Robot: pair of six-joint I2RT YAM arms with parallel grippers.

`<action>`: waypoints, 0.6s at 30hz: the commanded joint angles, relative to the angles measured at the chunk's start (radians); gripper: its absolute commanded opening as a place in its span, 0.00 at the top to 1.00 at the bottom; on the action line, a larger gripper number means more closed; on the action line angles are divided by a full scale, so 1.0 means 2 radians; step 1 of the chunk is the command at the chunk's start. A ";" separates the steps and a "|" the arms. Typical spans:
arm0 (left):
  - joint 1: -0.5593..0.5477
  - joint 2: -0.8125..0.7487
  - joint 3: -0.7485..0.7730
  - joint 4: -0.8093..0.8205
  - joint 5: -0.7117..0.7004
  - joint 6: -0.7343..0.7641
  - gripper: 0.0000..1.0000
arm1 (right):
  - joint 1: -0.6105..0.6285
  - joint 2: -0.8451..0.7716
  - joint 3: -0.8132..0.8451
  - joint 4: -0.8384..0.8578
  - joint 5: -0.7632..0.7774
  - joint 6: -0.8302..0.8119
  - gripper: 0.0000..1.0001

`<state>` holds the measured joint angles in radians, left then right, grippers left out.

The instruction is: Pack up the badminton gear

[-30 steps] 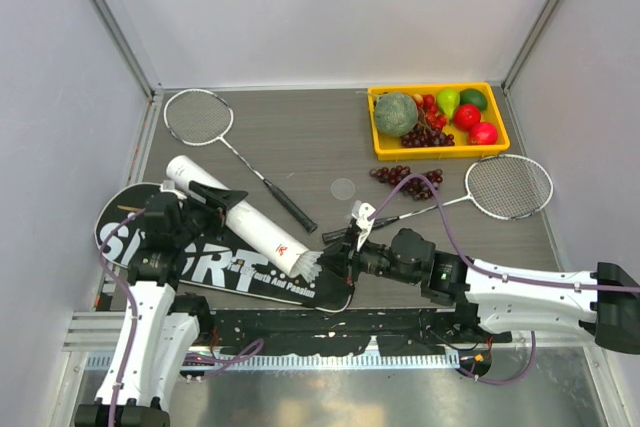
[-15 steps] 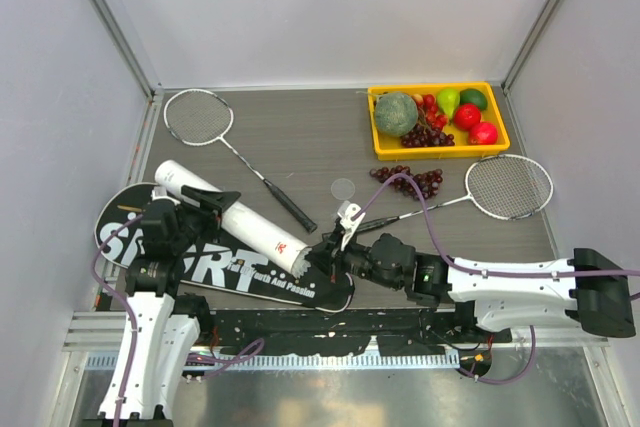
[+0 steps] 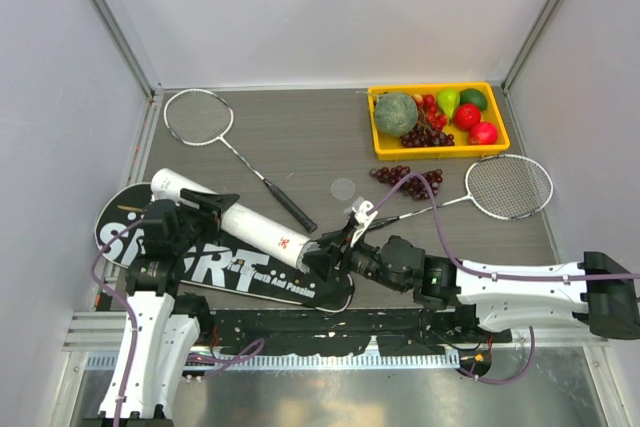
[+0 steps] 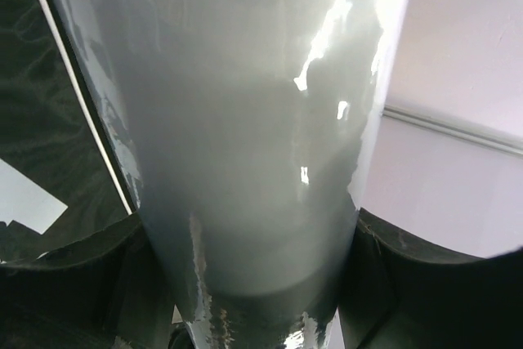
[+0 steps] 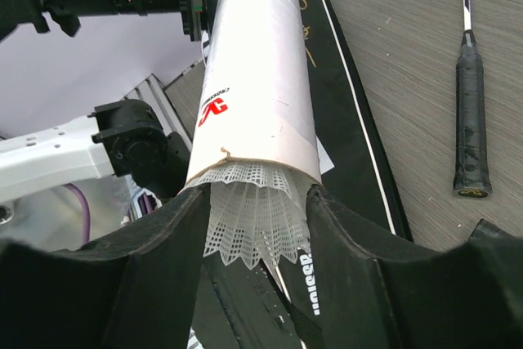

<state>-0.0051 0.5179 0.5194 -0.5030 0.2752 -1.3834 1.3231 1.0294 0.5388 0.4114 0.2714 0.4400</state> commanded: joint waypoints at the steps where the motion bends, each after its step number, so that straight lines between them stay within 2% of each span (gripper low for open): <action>1: 0.000 -0.001 0.016 -0.012 0.014 -0.021 0.99 | 0.001 -0.037 -0.010 0.021 0.027 0.026 0.42; 4: 0.000 0.001 0.008 -0.012 0.027 -0.046 0.99 | 0.001 -0.048 -0.016 0.012 0.032 0.031 0.40; 9: 0.000 0.003 0.004 -0.012 0.040 -0.065 1.00 | 0.001 -0.043 -0.022 0.011 0.045 0.038 0.43; 12: 0.000 0.000 0.010 -0.017 0.035 -0.065 1.00 | 0.002 -0.039 -0.023 0.015 0.041 0.046 0.40; 18: 0.000 -0.002 0.016 -0.019 0.035 -0.067 1.00 | 0.002 -0.004 -0.017 0.063 0.046 0.051 0.40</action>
<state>-0.0051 0.5259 0.5190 -0.5671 0.3222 -1.4948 1.3247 0.9771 0.4904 0.4301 0.3359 0.5194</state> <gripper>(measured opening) 0.667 0.611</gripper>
